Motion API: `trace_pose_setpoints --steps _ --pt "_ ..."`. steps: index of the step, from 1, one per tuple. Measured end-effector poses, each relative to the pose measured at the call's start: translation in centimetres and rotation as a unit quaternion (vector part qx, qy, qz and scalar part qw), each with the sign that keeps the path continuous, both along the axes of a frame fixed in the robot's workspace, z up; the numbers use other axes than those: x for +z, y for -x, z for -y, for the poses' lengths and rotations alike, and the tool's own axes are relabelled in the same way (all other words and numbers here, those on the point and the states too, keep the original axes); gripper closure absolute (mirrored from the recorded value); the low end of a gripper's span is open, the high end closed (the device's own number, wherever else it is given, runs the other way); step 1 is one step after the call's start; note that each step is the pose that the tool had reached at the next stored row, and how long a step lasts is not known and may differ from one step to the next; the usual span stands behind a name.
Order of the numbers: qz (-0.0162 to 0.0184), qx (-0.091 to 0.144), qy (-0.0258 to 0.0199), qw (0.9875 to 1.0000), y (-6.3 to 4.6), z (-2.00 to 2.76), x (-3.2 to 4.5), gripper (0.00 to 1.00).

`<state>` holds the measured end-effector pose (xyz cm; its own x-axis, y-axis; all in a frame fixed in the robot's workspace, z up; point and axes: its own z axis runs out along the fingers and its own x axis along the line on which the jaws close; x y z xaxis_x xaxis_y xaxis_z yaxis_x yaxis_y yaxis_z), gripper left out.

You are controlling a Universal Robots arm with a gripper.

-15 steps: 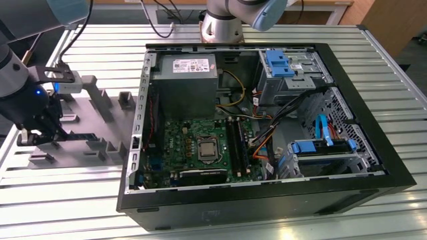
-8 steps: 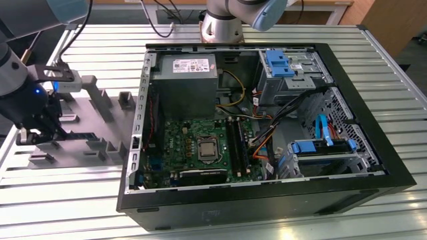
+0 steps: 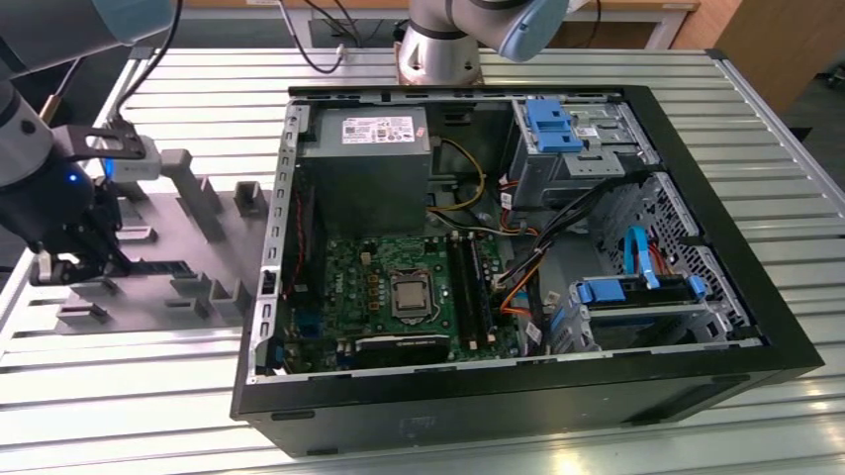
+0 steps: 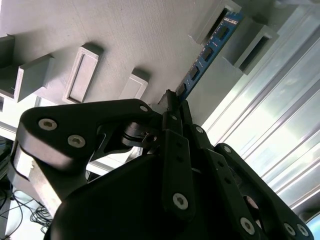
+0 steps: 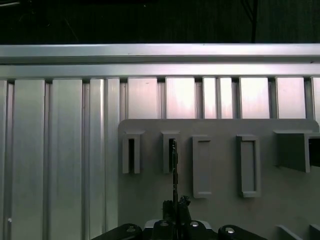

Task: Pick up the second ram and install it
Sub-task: 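Pick up the second ram and move it above second insertion slot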

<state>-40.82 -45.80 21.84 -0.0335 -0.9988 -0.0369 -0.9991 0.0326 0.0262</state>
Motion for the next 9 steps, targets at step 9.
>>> trace_pose_setpoints --steps 9 --pt "0.0000 0.000 0.0000 1.0000 0.00 -0.06 0.32 0.86"
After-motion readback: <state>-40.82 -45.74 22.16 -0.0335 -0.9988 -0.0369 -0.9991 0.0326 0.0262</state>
